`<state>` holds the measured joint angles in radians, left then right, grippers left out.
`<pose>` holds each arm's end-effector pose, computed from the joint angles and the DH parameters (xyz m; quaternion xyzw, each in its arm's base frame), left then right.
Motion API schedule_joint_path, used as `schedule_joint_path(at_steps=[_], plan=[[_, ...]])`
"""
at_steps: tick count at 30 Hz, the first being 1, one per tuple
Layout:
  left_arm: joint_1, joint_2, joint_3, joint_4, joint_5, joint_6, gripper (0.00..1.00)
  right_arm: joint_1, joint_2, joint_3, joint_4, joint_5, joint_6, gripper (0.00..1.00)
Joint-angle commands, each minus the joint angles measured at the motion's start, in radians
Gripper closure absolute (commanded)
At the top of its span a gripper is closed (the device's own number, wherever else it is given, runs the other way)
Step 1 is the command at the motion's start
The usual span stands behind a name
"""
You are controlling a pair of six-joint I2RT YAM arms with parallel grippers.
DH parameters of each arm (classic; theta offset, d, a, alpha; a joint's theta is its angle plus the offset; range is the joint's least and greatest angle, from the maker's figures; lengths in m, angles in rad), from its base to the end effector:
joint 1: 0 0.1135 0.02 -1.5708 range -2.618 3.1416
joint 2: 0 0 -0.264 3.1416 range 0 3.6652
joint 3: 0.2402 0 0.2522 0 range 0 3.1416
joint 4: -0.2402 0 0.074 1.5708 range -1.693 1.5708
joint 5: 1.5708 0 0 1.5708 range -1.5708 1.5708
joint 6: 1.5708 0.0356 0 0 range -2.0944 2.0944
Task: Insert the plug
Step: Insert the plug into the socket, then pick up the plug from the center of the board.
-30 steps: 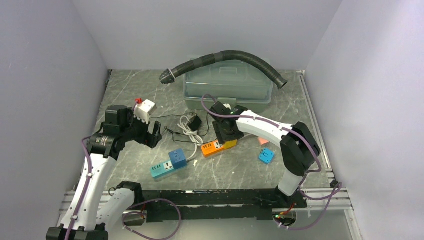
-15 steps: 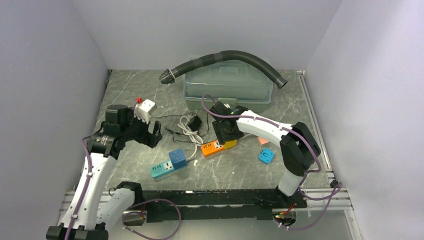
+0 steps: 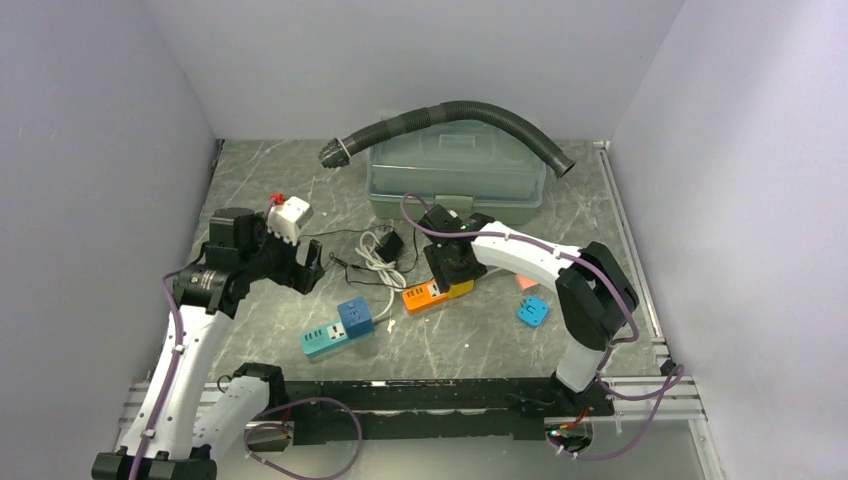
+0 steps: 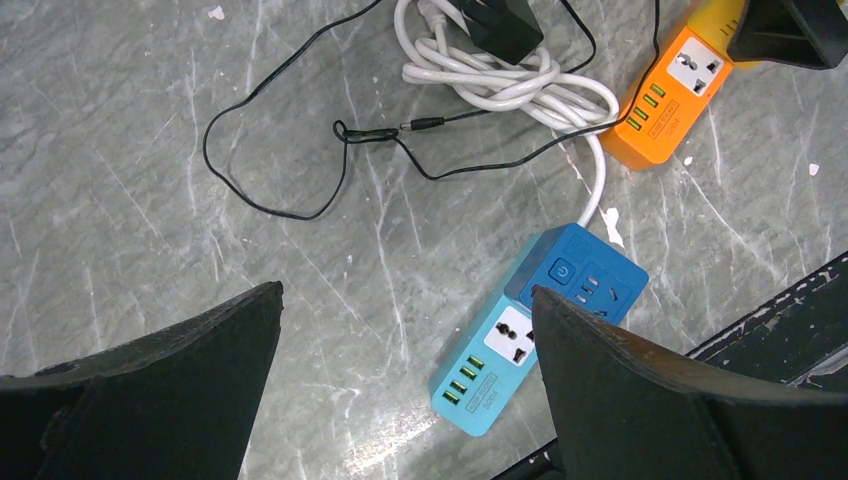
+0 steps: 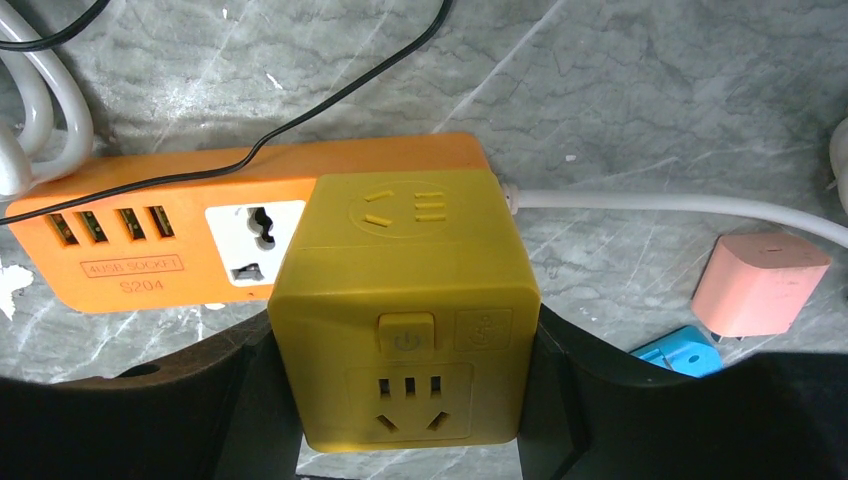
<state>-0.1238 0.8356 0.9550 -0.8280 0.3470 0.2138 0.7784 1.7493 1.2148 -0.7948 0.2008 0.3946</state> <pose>0.1579 -0.0318 0.3281 0.2215 0.8700 -0.1382 0.4182 0.2430 0.2296 0.1944 -0.1765 0.9719 -0.0165 0.1549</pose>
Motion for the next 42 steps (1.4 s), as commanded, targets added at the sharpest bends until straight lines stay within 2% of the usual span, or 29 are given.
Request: schedule_joint_path(at_steps=[1, 4, 6, 7, 17, 26, 29, 32, 34, 40, 42], plan=[[0.004, 0.003, 0.053, 0.024, 0.023, -0.024, 0.01, 0.006, 0.089, -0.018, -0.042, -0.047, 0.011, 0.42], [0.004, 0.001, 0.066, 0.018, 0.022, -0.024, 0.01, 0.007, 0.096, 0.040, -0.070, -0.039, 0.002, 0.29], [0.005, -0.002, 0.077, 0.010, 0.019, -0.022, 0.01, 0.007, 0.089, 0.065, -0.083, -0.035, -0.001, 0.03], [0.004, -0.004, 0.082, 0.007, 0.018, -0.021, 0.01, 0.007, 0.081, 0.072, -0.084, -0.041, -0.005, 0.01], [0.005, 0.002, 0.108, -0.021, 0.023, -0.019, 0.01, -0.010, -0.025, 0.172, -0.144, -0.041, -0.012, 0.00], [0.005, 0.046, 0.097, -0.024, 0.027, 0.022, 0.01, -0.026, -0.147, 0.345, -0.247, 0.075, 0.000, 0.00], [0.005, 0.057, 0.112, -0.032, 0.031, 0.031, 0.01, -0.088, -0.234, 0.274, -0.217, 0.055, 0.045, 0.00], [0.006, 0.068, 0.132, -0.042, 0.041, 0.035, 0.01, -0.211, -0.339, 0.113, -0.126, -0.049, 0.081, 0.00], [0.006, 0.079, 0.139, -0.058, 0.051, 0.040, 0.01, -0.232, -0.382, 0.046, -0.084, -0.073, 0.083, 0.00], [0.006, 0.116, 0.096, -0.079, 0.065, 0.094, 0.01, -0.235, -0.404, 0.001, -0.097, 0.003, 0.100, 0.01], [0.006, 0.129, 0.086, -0.083, 0.062, 0.113, 0.01, -0.250, -0.419, -0.045, -0.106, 0.039, 0.121, 0.04]])
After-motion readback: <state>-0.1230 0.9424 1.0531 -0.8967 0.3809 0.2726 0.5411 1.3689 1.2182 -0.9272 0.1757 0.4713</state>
